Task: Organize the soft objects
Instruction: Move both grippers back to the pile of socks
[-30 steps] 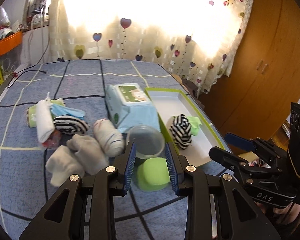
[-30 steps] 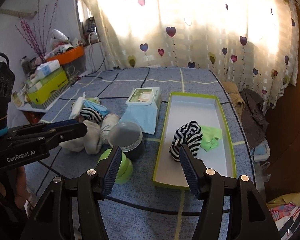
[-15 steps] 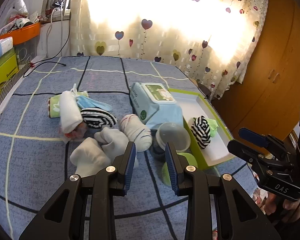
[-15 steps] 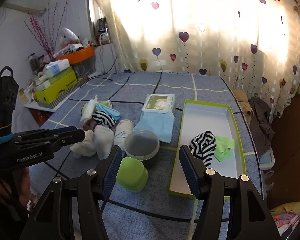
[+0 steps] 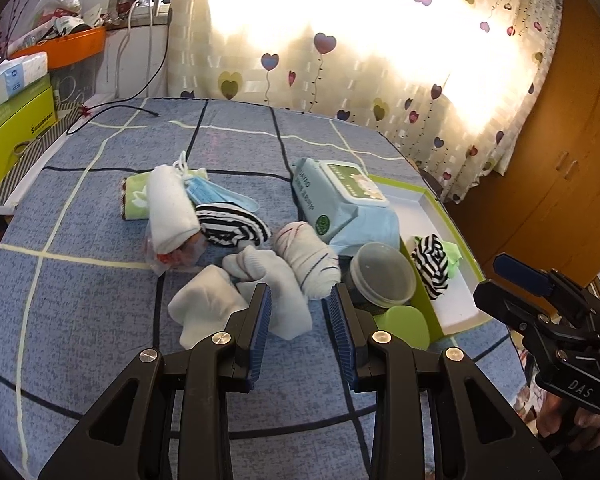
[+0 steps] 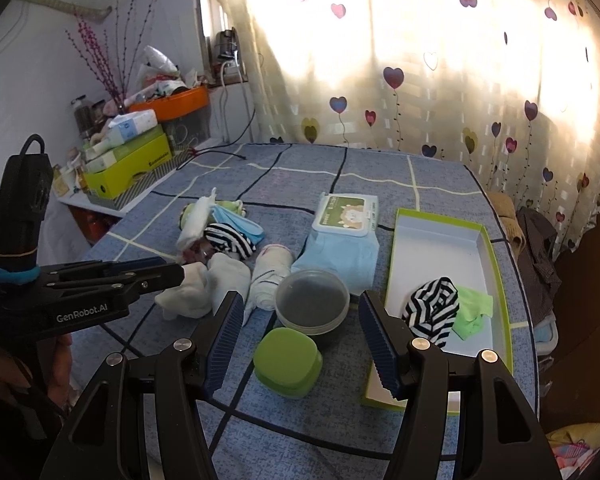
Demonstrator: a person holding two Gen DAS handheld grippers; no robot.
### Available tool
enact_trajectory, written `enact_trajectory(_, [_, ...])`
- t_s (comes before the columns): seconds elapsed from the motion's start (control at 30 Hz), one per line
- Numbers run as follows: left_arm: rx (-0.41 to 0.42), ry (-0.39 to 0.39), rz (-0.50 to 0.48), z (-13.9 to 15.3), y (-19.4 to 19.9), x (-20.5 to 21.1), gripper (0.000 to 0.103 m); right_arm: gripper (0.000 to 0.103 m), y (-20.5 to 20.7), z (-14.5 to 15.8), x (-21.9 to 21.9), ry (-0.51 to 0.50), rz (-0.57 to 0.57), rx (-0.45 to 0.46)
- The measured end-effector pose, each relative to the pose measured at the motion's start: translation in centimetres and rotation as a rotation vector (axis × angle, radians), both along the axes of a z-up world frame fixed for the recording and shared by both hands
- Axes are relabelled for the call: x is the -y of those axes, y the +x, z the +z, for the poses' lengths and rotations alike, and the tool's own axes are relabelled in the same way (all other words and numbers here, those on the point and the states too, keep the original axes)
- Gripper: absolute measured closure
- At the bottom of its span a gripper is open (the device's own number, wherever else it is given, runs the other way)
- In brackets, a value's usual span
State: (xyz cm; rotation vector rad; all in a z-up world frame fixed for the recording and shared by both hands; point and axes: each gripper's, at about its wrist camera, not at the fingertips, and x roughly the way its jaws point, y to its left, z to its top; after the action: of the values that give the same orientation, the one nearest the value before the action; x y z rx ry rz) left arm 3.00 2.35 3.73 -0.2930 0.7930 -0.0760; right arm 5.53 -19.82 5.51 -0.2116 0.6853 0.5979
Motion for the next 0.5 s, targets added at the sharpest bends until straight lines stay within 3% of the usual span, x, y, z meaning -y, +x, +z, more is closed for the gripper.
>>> enact_trajectory(0.5, [-0.044,-0.034,0.049,-2.0,0.5,-2.7,0.071,0.043,0.9,-1.5,-3.6,-0.039,0.062,-0.038])
